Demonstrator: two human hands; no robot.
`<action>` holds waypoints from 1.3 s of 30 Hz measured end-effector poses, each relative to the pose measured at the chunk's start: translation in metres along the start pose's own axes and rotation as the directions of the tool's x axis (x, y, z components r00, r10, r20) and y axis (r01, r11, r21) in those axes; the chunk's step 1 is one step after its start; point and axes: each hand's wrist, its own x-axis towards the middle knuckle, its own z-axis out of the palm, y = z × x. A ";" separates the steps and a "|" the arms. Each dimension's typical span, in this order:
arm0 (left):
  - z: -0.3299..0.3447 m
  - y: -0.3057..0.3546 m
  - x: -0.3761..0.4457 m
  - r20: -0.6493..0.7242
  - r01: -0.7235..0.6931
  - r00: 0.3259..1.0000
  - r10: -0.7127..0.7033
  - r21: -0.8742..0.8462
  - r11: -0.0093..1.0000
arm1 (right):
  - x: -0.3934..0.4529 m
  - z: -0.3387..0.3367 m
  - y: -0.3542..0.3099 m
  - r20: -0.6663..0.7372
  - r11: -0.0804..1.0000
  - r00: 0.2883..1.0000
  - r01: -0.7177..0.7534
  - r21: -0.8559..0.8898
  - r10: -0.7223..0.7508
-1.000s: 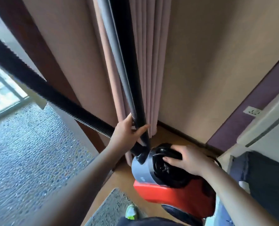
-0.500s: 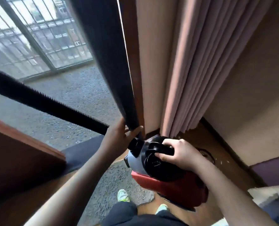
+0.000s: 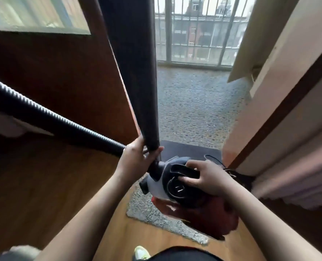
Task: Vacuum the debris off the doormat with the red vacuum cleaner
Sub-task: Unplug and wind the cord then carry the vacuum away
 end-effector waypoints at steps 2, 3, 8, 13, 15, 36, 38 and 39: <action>-0.040 -0.026 -0.011 -0.057 0.023 0.998 -0.025 -0.030 0.999 | 0.024 0.021 -0.036 0.041 0.999 0.998 0.043 -0.018 -0.042; -0.060 -0.038 -0.017 -0.084 0.037 0.996 -0.040 -0.039 0.999 | 0.035 0.032 -0.052 0.066 0.997 0.995 0.072 -0.022 -0.070; -0.144 -0.089 -0.046 -0.221 0.101 0.968 -0.117 -0.086 0.991 | 0.078 0.078 -0.135 0.164 0.979 0.965 0.204 0.012 -0.203; -0.205 -0.123 -0.072 -0.410 0.132 0.901 -0.146 -0.062 0.989 | 0.109 0.114 -0.206 0.248 0.941 0.909 0.337 0.036 -0.335; -0.225 -0.135 -0.082 -0.472 0.156 0.866 -0.163 -0.054 0.986 | 0.124 0.127 -0.231 0.278 0.920 0.880 0.390 0.035 -0.384; -0.392 -0.247 -0.029 -0.808 0.579 0.502 -0.308 0.049 0.814 | 0.342 0.212 -0.428 0.534 0.671 0.484 0.704 0.234 -0.694; -0.406 -0.255 -0.022 -0.828 0.590 0.473 -0.300 0.045 0.806 | 0.361 0.216 -0.448 0.553 0.646 0.434 0.715 0.269 -0.711; -0.413 -0.259 -0.020 -0.838 0.593 0.459 -0.297 0.040 0.804 | 0.369 0.219 -0.458 0.563 0.636 0.415 0.721 0.275 -0.715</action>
